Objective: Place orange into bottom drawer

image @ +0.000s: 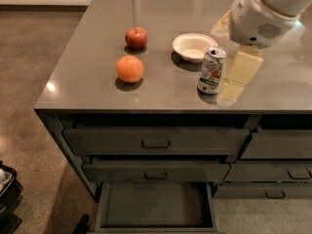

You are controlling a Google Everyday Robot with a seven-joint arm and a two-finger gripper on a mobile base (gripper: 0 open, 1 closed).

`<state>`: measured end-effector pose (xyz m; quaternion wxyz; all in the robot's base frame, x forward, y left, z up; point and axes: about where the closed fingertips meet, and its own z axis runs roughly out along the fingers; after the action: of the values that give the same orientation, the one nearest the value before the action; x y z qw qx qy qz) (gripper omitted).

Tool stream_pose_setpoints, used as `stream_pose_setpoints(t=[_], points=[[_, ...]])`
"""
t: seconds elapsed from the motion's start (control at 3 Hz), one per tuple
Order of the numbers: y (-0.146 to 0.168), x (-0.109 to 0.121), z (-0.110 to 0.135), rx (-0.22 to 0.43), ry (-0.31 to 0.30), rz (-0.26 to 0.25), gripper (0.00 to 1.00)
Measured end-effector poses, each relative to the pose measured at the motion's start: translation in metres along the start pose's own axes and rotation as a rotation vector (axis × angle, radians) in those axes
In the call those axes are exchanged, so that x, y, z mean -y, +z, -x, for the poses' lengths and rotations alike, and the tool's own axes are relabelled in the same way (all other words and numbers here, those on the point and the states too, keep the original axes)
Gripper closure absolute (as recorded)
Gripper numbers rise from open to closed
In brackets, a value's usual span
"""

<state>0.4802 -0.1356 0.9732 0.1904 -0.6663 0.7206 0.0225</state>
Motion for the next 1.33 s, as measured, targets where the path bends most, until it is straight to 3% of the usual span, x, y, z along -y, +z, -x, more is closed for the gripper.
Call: stream_pose_setpoints(t=[0.33,0.67,1.0,1.33], points=[[0.029,0.020,0.051,0.076,-0.095,0.054,0.00],[0.055,0.036,0.085,0.094,-0.160,0.083,0.00],[0.057,0.037,0.090,0.097,-0.167,0.085,0.00],[0.063,0.045,0.077,0.149,-0.101,0.064,0.00]])
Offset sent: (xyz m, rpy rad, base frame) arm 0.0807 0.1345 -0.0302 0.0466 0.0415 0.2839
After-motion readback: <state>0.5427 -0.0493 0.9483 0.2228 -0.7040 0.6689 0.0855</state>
